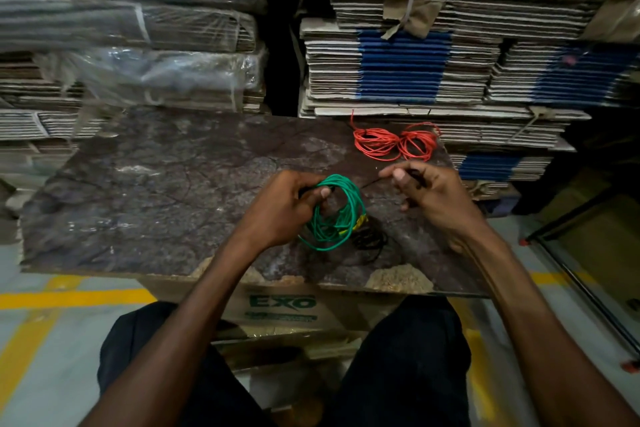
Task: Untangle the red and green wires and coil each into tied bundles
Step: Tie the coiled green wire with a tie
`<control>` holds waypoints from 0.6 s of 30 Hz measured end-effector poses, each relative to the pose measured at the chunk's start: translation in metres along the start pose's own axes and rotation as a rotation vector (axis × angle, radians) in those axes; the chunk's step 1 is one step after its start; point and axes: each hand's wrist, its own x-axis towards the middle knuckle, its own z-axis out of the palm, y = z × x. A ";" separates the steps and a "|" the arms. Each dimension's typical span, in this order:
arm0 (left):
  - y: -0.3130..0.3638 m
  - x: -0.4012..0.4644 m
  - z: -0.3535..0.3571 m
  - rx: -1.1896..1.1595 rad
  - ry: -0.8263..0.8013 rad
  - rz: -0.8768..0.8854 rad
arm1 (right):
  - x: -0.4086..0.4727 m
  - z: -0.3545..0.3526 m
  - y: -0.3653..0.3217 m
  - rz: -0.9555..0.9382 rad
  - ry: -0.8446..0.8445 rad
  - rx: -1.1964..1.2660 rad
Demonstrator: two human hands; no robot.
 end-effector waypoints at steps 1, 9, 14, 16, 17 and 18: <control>0.000 0.000 -0.001 0.005 -0.002 -0.004 | 0.002 0.002 -0.001 -0.018 -0.007 -0.009; -0.003 0.001 -0.006 0.029 -0.023 0.033 | 0.020 0.017 -0.008 0.061 0.012 0.153; -0.007 0.002 -0.006 0.002 -0.042 0.044 | 0.033 0.026 -0.014 0.142 0.089 0.288; -0.007 0.002 -0.006 -0.025 -0.045 0.043 | 0.036 0.030 -0.015 0.184 0.104 0.353; -0.007 0.002 -0.006 -0.036 -0.051 0.045 | 0.037 0.033 -0.015 0.200 0.097 0.376; -0.007 0.002 -0.005 -0.046 -0.059 0.047 | 0.037 0.035 -0.016 0.212 0.083 0.394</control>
